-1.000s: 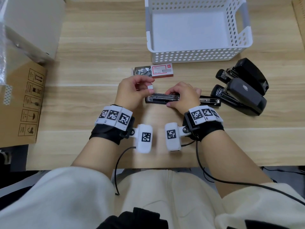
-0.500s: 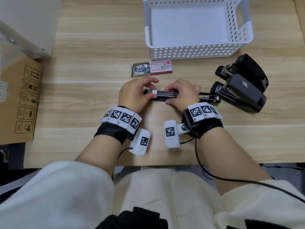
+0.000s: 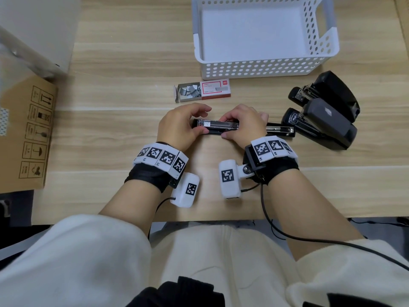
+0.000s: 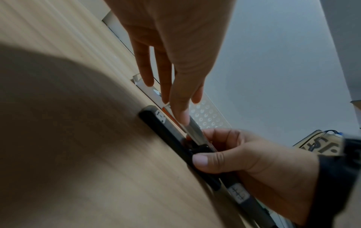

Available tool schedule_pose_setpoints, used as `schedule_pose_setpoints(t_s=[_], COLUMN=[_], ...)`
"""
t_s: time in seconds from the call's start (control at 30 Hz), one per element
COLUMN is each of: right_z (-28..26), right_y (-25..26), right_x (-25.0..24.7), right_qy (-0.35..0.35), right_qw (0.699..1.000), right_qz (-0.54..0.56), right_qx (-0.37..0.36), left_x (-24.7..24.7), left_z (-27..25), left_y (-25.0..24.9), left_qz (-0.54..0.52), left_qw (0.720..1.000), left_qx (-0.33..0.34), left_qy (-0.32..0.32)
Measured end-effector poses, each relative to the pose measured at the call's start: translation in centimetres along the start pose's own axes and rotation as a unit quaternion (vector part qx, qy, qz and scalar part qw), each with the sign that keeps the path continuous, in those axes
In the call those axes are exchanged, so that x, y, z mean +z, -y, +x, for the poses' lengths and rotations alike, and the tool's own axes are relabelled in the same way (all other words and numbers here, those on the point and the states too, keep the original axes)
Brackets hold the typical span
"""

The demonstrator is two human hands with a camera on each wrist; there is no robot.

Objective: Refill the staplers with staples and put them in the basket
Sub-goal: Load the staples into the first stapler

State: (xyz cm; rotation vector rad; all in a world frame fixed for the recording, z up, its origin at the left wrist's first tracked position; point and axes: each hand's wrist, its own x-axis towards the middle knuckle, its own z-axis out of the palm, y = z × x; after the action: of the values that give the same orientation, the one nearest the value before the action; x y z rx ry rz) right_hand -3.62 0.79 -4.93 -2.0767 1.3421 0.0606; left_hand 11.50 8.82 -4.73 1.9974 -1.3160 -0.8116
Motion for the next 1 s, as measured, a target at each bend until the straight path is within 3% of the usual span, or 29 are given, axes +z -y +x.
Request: schedule_pose_setpoints(t_s=[0.17, 0.33, 0.47, 0.67, 1.0], right_z=[0.0, 0.0, 0.1, 0.1, 0.1], right_y=[0.0, 0.0, 0.0, 0.0, -0.1], right_x=[0.0, 0.0, -0.1, -0.1, 0.0], right_qy=[0.002, 0.002, 0.004, 0.001, 0.002], right_qw=[1.0, 1.0, 1.0, 1.0, 1.0], right_qz=[0.004, 0.004, -0.002, 0.008, 0.002], right_qx=[0.001, 0.003, 0.002, 0.003, 0.001], left_x=[0.0, -1.1, -2.2, -2.6, -2.6], left_z=[0.0, 1.3, 3.6, 6.7, 7.3], left_y=[0.5, 0.7, 0.7, 0.4, 0.2], left_qz=[-0.015, -0.053, 0.034, 0.193, 0.206], left_qw=[1.0, 0.995, 0.993, 0.973, 0.968], left_qx=[0.006, -0.021, -0.021, -0.093, -0.137], left_qy=[-0.009, -0.079, -0.115, -0.089, -0.043])
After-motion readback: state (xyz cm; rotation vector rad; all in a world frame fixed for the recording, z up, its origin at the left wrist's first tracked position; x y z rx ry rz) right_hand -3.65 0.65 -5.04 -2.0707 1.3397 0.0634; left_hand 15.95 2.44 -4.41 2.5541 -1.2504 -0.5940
